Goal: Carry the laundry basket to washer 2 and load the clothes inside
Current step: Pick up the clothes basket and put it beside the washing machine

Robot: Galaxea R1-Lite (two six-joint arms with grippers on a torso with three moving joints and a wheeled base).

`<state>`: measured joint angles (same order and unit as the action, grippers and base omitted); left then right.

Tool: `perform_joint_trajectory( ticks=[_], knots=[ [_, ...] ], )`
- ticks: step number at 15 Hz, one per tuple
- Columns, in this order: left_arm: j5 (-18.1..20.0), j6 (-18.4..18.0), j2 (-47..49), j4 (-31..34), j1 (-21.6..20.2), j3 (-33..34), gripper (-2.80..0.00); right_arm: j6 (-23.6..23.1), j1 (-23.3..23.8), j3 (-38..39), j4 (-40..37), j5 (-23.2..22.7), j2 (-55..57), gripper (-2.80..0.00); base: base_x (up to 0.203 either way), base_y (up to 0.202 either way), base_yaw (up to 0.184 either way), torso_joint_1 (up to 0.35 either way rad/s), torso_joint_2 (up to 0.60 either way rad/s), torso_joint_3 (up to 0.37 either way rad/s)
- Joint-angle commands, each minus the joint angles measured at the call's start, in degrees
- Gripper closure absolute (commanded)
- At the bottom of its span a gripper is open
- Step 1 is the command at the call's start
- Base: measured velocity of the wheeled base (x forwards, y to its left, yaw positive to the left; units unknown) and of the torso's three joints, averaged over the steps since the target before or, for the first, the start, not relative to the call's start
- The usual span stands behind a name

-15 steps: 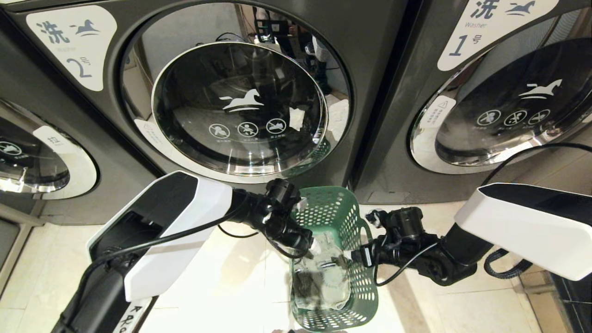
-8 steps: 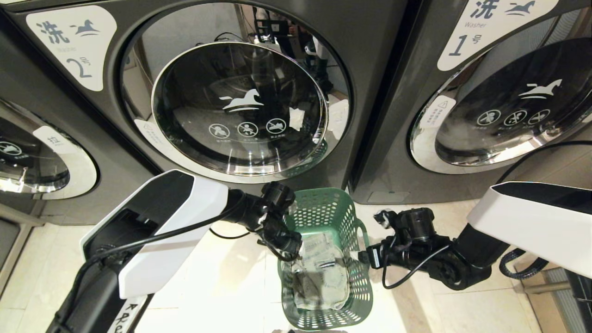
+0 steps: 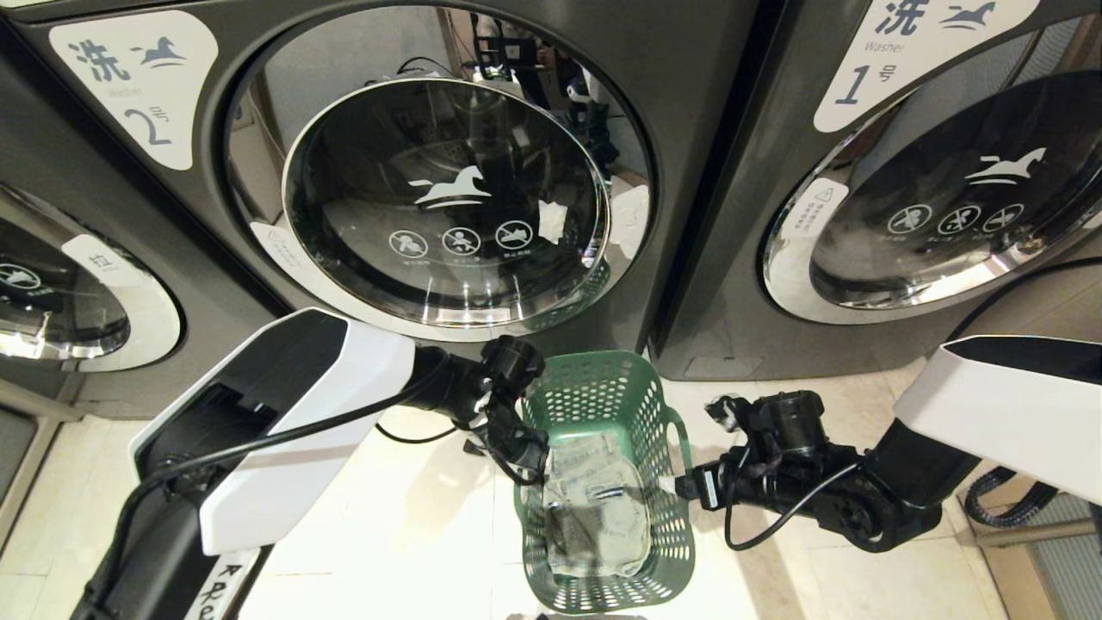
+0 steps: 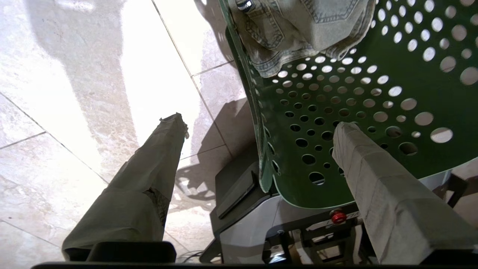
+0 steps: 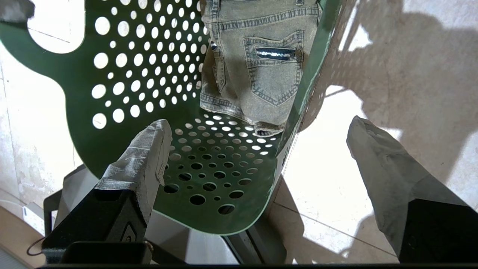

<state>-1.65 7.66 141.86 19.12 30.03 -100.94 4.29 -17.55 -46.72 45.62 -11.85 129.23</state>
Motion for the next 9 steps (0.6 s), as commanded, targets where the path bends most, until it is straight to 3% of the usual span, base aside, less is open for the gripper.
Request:
perform_joint_trajectory(
  ticks=[1,6,9],
  knots=[
    [-0.18,0.52,-1.38,-0.09,-0.23,0.30,-2.80,0.02,-0.28,0.99,0.26,-0.15,-1.68,-2.80,0.000,0.000,0.000,0.000,0.00,0.000],
    [0.35,2.03,-5.63,1.00,-0.94,0.61,-2.80,-0.25,-0.46,1.37,0.26,-0.24,-2.62,-2.80,0.000,0.000,0.000,0.000,0.00,0.000],
    [3.27,5.21,-8.85,1.78,-0.93,0.68,-2.80,-0.06,-0.55,1.55,0.70,-0.37,-3.50,-2.80,0.000,0.000,0.000,0.000,0.00,0.000]
  ],
)
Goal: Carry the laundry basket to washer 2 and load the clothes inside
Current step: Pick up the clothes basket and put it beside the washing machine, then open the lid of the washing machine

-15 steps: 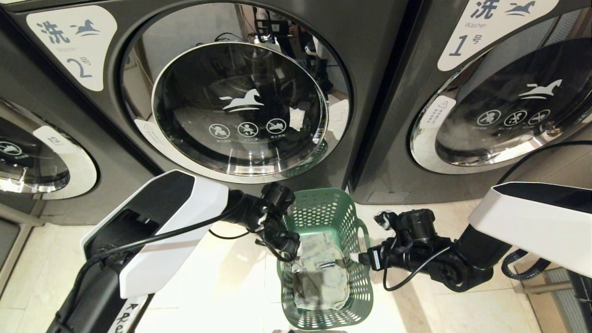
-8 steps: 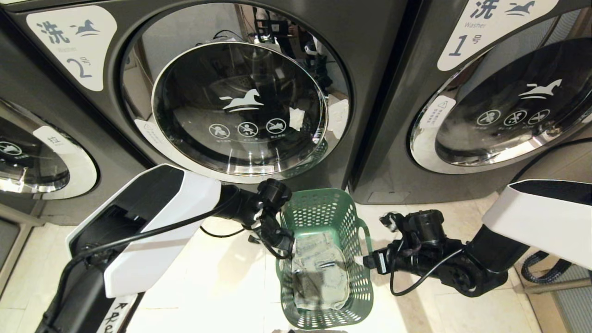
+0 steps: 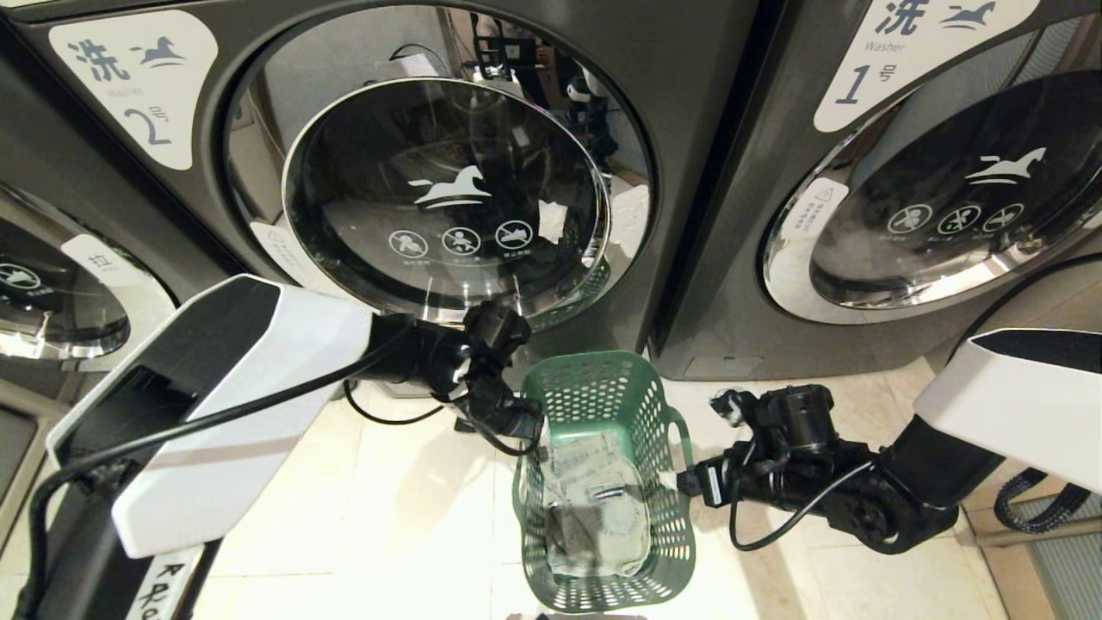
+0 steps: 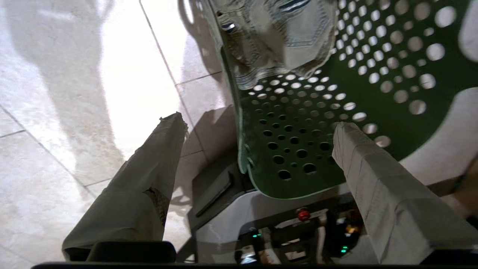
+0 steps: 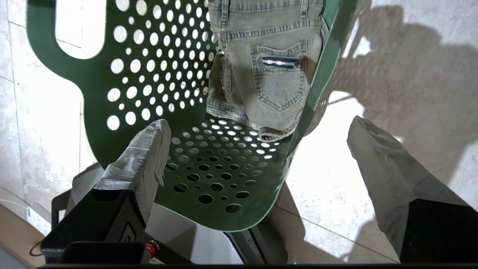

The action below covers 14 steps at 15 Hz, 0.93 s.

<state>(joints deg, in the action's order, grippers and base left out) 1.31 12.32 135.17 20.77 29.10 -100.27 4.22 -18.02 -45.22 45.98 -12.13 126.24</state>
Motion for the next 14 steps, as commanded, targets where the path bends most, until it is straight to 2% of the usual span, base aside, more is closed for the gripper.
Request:
perform_joint_trajectory(
  ticks=[1,3,5,13,14],
  knots=[
    [1.92,2.57,-3.51,0.14,0.06,0.08,-2.80,-0.08,-0.09,0.59,1.24,-0.09,-0.94,-2.80,0.000,0.000,0.000,0.000,0.00,0.000],
    [4.44,5.12,-6.46,0.15,0.08,1.07,-2.80,-0.33,-0.22,2.71,3.36,-0.09,-2.24,-2.80,0.000,0.000,0.000,0.000,0.00,0.000],
    [4.96,6.54,-9.48,-0.08,0.14,4.14,-2.80,-0.32,-0.26,5.00,5.88,-0.09,-3.96,-2.80,0.000,0.000,0.000,0.000,0.00,0.000],
    [3.03,7.79,-20.83,-1.39,-0.32,19.15,-2.80,-0.48,-1.83,12.25,5.94,0.26,-9.20,-2.80,0.000,0.000,0.000,0.000,0.00,0.000],
    [2.93,7.87,-21.47,-1.48,-0.39,20.45,-1.65,-0.52,-1.86,13.31,6.09,0.34,-9.31,0.00,0.000,0.000,0.000,0.000,0.00,0.000]
  ],
)
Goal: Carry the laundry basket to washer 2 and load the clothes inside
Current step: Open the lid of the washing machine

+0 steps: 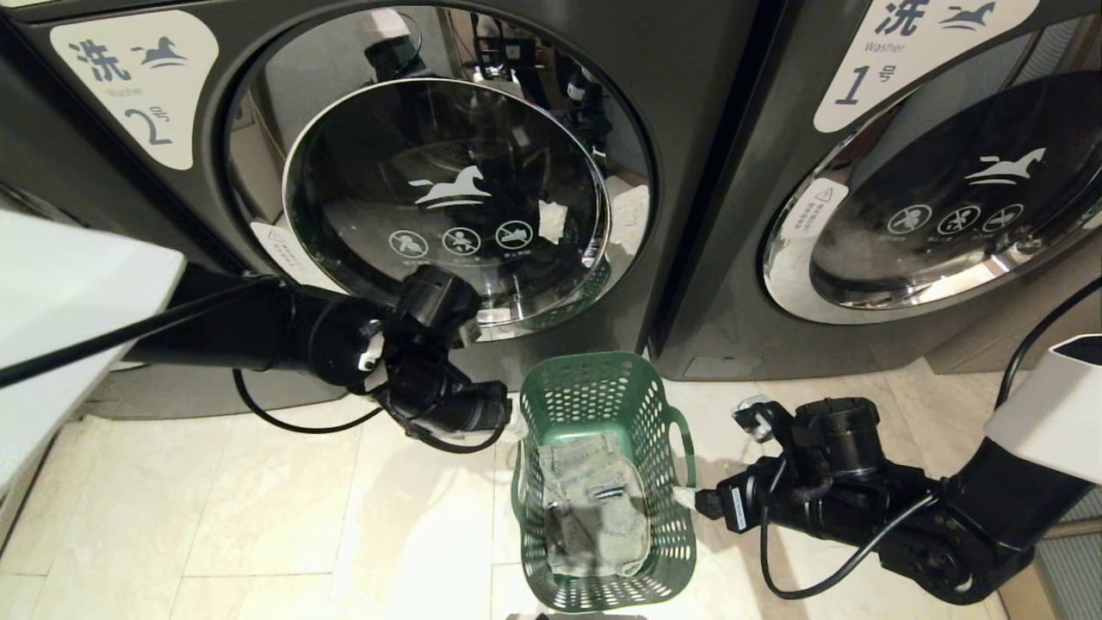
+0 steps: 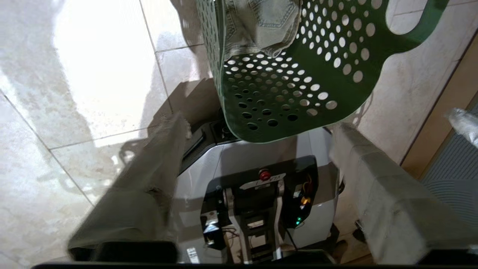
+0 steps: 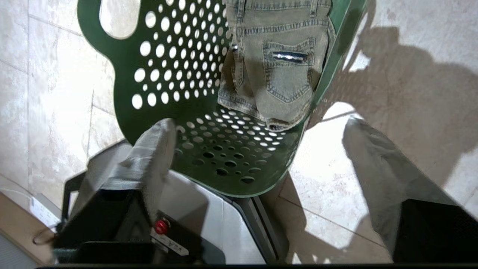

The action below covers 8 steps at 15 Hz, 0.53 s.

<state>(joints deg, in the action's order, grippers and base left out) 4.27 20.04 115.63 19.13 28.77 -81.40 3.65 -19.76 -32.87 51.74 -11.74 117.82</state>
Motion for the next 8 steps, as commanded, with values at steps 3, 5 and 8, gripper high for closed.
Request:
perform_joint_trajectory(
  ticks=[3,5,8],
  knots=[
    [-0.13,0.37,-4.45,-0.55,-0.53,4.35,0.00,0.27,-0.11,2.42,0.53,0.25,-2.52,0.00,0.000,0.000,0.000,0.000,0.00,0.000],
    [-0.33,0.34,-8.42,-1.15,-1.25,6.28,0.00,0.10,-0.15,3.20,0.27,0.97,-6.59,0.00,0.000,0.000,0.000,0.000,0.00,0.000],
    [-3.42,0.09,-16.36,-1.25,-4.55,11.18,0.00,-0.10,-0.16,5.06,0.20,4.68,-13.37,0.00,0.000,0.000,0.000,0.000,0.00,0.000]
  ],
)
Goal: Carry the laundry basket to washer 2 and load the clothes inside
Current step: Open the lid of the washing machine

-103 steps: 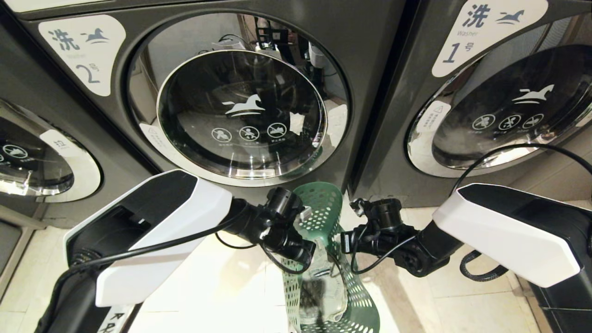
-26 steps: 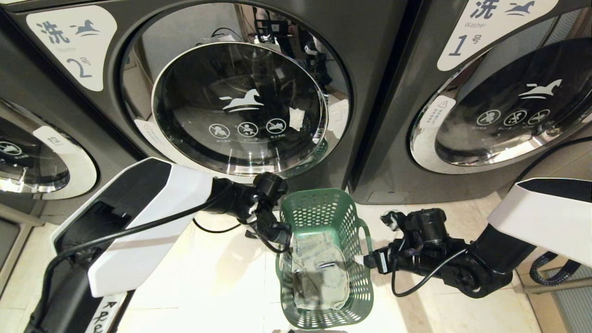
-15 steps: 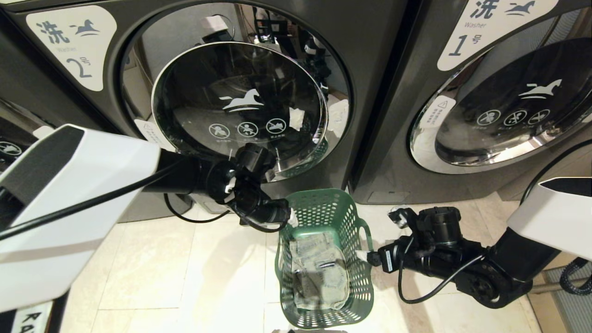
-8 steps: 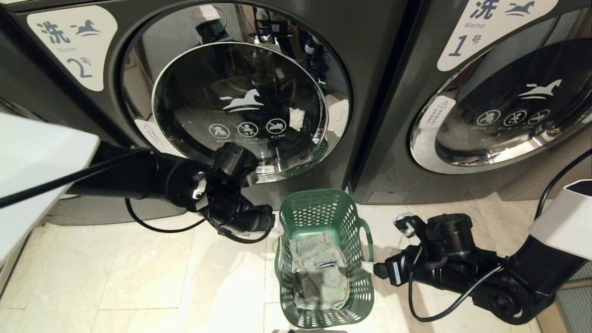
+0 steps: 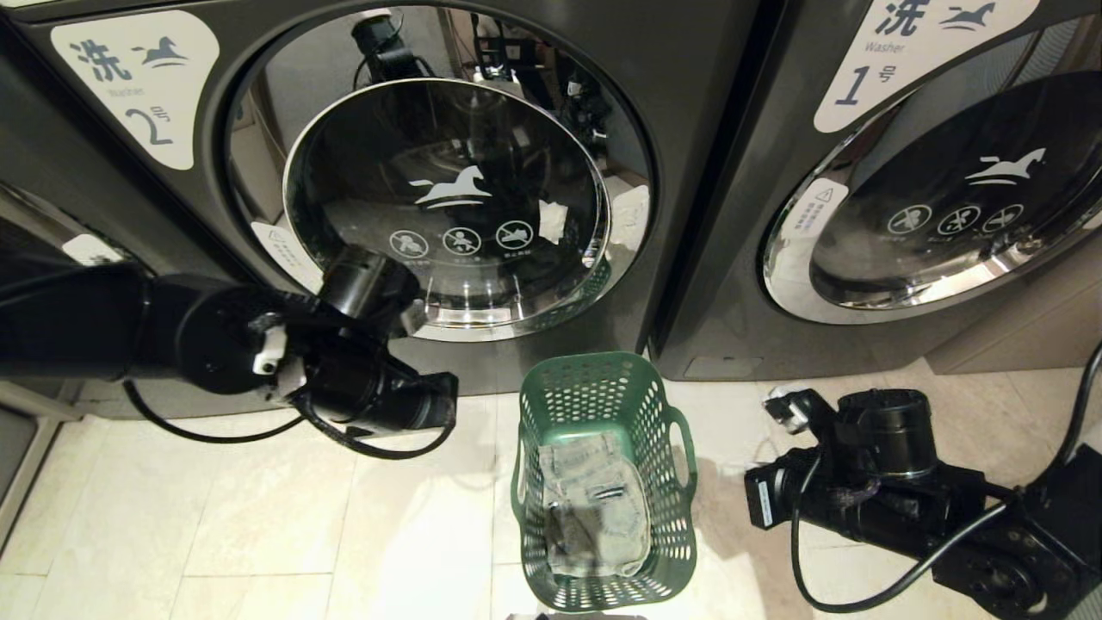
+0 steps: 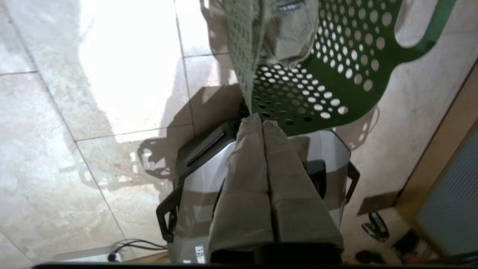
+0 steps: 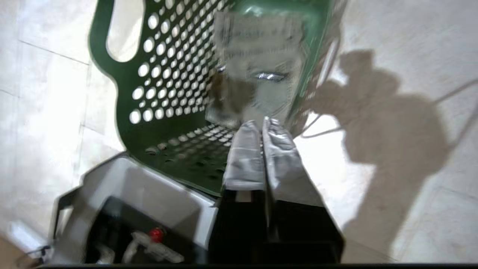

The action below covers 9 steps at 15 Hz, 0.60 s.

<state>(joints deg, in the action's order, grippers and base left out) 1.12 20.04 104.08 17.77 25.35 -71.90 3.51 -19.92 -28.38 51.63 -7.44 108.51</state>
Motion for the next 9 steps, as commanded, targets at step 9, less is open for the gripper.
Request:
perform_joint_trajectory(
  ticks=[9],
  knots=[
    [-6.64,-3.45,-26.18,0.05,-16.35,23.17,0.00,-5.06,1.88,11.46,0.49,8.91,-16.98,0.00,0.000,0.000,0.000,0.000,0.00,0.000]
  ],
)
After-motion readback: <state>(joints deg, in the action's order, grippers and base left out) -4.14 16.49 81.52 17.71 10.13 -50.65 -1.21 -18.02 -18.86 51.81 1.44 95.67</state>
